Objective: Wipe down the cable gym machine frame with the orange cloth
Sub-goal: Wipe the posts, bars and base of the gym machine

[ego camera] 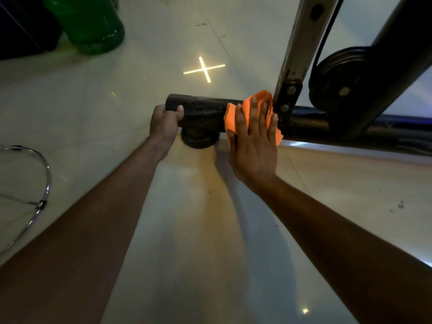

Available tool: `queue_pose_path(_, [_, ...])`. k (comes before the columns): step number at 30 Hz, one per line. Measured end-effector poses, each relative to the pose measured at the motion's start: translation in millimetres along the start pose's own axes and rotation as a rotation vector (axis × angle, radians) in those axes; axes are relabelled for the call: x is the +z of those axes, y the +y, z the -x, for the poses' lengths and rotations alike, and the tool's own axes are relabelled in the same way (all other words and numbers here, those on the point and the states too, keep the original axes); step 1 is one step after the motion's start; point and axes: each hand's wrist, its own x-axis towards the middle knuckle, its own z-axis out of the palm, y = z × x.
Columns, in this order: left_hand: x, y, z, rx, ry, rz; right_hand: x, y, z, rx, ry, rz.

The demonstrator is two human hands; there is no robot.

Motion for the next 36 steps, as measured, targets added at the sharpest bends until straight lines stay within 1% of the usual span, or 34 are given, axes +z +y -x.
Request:
queue_pose_path(5, [0.4,-3.6,-9.0,-0.003,0.015,-0.033,12.0,-21.8,-22.2,0.014,-0.014,0.023])
queue_pose_path(7, [-1.2,-7.3,-14.1,0.012,0.016,-0.053,19.7,-34.6,-34.7,-0.021,-0.007,-0.018])
queue_pose_path(9, [-4.5,-10.8,-20.8,-0.01,0.001,-0.018,23.4,-41.0,-49.9,-0.057,-0.016,-0.042])
queue_pose_path(11, [-12.1,-16.9,-27.3,-0.062,-0.041,0.065,22.8,-30.4,-56.0,-0.096,-0.033,-0.024])
queue_pose_path(13, [-19.0,-30.7,-38.1,-0.124,-0.112,0.124,13.8,-4.3,-48.2,-0.154,-0.039,0.041])
queue_pose_path(15, [-23.5,-29.4,-32.2,-0.138,-0.194,0.182,3.4,19.7,-35.6,-0.174,-0.081,0.072])
queue_pose_path(16, [-24.3,-25.7,-27.4,-0.113,-0.204,0.187,1.8,24.1,-32.1,-0.166,-0.092,0.076])
queue_pose_path(18, [-21.4,-23.5,-24.1,-0.087,-0.212,0.242,7.9,10.8,-34.4,-0.121,-0.087,0.085])
queue_pose_path(21, [-22.9,-24.2,-27.0,-0.114,-0.215,0.328,29.4,-40.9,-57.6,-0.093,-0.066,0.081])
queue_pose_path(24, [-27.8,-24.0,-29.2,-0.147,-0.27,0.382,35.6,-86.0,-80.5,-0.15,-0.167,0.107])
queue_pose_path(26, [-31.4,-23.1,-31.2,-0.16,-0.301,0.412,33.6,-86.6,-86.1,-0.179,-0.195,0.124])
queue_pose_path(29, [-38.1,-25.9,-33.9,-0.186,-0.324,0.425,19.1,-44.5,-76.0,-0.216,-0.112,0.125])
queue_pose_path(32, [-42.3,-30.2,-38.0,-0.209,-0.343,0.457,10.3,-13.1,-64.2,-0.178,-0.085,0.151])
queue_pose_path(34, [-44.6,-29.7,-38.1,-0.225,-0.35,0.47,17.9,-31.8,-68.2,-0.103,-0.092,0.147])
queue_pose_path(36, [-48.1,-25.7,-38.1,-0.241,-0.372,0.492,29.6,-69.8,-80.0,-0.089,-0.126,0.128])
